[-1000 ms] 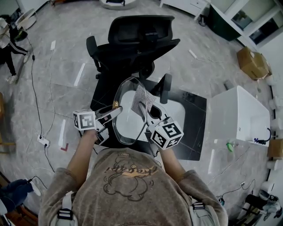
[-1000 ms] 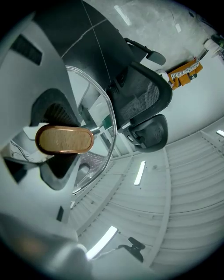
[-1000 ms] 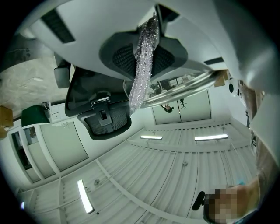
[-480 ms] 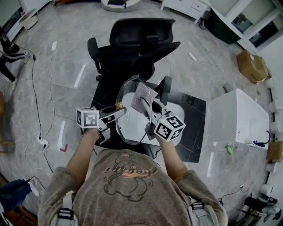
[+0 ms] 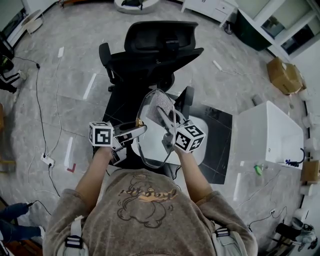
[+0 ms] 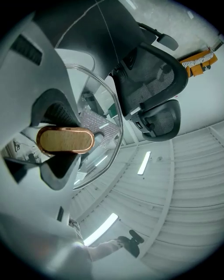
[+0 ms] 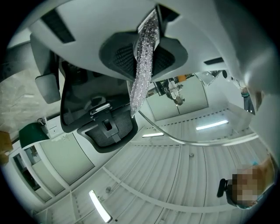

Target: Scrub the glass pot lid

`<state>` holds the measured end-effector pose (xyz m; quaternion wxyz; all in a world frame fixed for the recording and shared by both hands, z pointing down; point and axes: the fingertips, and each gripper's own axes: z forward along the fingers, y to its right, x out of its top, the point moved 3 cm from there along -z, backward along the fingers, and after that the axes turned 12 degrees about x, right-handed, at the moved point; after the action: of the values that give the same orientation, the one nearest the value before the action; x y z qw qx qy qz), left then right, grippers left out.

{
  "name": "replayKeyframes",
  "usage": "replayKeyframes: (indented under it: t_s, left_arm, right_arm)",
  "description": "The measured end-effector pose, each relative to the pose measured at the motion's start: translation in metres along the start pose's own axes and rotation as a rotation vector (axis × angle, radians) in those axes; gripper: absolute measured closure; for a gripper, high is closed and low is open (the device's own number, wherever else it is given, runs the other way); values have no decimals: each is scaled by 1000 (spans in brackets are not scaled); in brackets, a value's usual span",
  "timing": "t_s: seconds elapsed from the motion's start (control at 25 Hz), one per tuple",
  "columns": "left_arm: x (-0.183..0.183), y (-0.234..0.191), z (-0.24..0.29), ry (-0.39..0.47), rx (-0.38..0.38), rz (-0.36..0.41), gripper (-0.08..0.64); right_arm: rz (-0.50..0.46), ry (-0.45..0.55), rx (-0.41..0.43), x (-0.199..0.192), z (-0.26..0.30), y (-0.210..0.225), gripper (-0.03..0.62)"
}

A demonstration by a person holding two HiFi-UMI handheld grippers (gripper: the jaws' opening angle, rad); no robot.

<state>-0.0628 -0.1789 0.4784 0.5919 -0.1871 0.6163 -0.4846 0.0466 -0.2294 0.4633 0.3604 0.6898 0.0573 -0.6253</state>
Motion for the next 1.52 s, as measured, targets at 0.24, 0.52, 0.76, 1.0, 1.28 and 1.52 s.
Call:
replayKeyframes:
  t_s: [0.24, 0.52, 0.76, 1.0, 1.28, 1.52]
  left_arm:
    - [5, 12, 0, 62, -109, -149, 379]
    - [15, 23, -3, 98, -172, -202, 377]
    - [20, 18, -6, 144, -171, -260, 377]
    - [26, 6, -8, 219, -164, -344, 377]
    - [30, -7, -16, 282, -161, -388, 377]
    - [35, -14, -18, 314, -147, -409, 379]
  right_arm:
    - [-16, -11, 15, -6, 17, 5, 509]
    - [-14, -137, -12, -46, 28, 22, 509]
    - [3, -171, 5, -62, 28, 23, 509]
    - [22, -207, 38, -79, 24, 7, 509]
    - [44, -263, 113, -99, 13, -27, 509]
    - [63, -273, 156, -102, 3, -55, 509]
